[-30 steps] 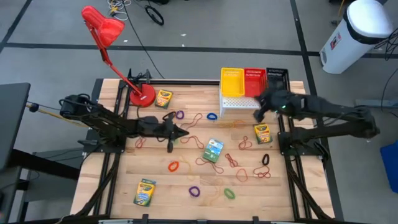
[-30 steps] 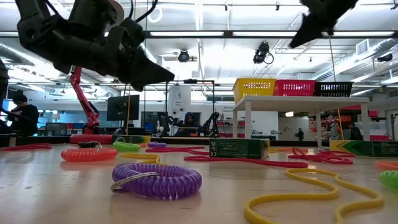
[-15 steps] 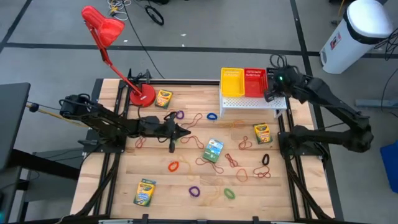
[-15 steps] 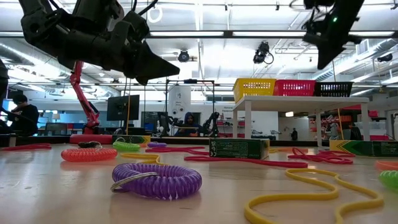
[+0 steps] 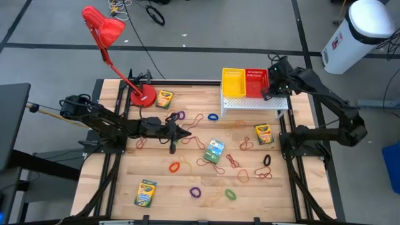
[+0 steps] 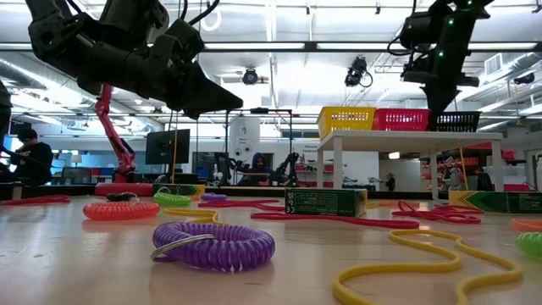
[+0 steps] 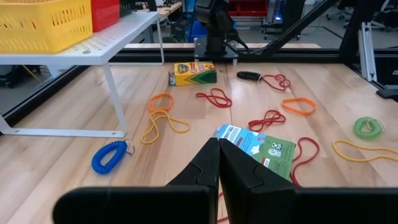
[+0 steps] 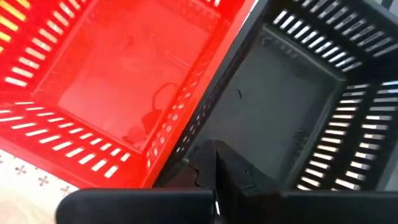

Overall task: Pick & Place Office Desk Supplies
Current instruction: Put the green spring keychain on the black basket

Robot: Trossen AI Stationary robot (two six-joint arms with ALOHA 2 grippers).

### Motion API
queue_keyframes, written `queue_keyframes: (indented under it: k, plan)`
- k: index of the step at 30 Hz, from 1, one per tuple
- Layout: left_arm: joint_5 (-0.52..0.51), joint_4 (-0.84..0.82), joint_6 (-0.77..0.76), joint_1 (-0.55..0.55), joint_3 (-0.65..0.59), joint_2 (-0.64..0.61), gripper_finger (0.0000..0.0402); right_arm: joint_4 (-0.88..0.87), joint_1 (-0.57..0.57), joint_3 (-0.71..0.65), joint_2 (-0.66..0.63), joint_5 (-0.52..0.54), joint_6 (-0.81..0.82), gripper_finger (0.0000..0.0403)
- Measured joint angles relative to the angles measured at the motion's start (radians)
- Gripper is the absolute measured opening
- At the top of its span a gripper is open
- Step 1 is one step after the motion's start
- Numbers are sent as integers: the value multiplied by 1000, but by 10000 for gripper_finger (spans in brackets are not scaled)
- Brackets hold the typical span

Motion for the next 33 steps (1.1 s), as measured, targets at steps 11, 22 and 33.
queue_keyframes:
  k: [11,22,33]
  plan:
    - [0,-1,-2,0,0,0,9,-60,0,0,-10,-38,-34,0]
    - [0,-1,-2,0,0,0,9,-33,0,0,-51,-44,-38,3]
    - [4,7,6,0,0,0,9,43,111,58,-185,-26,-90,1]
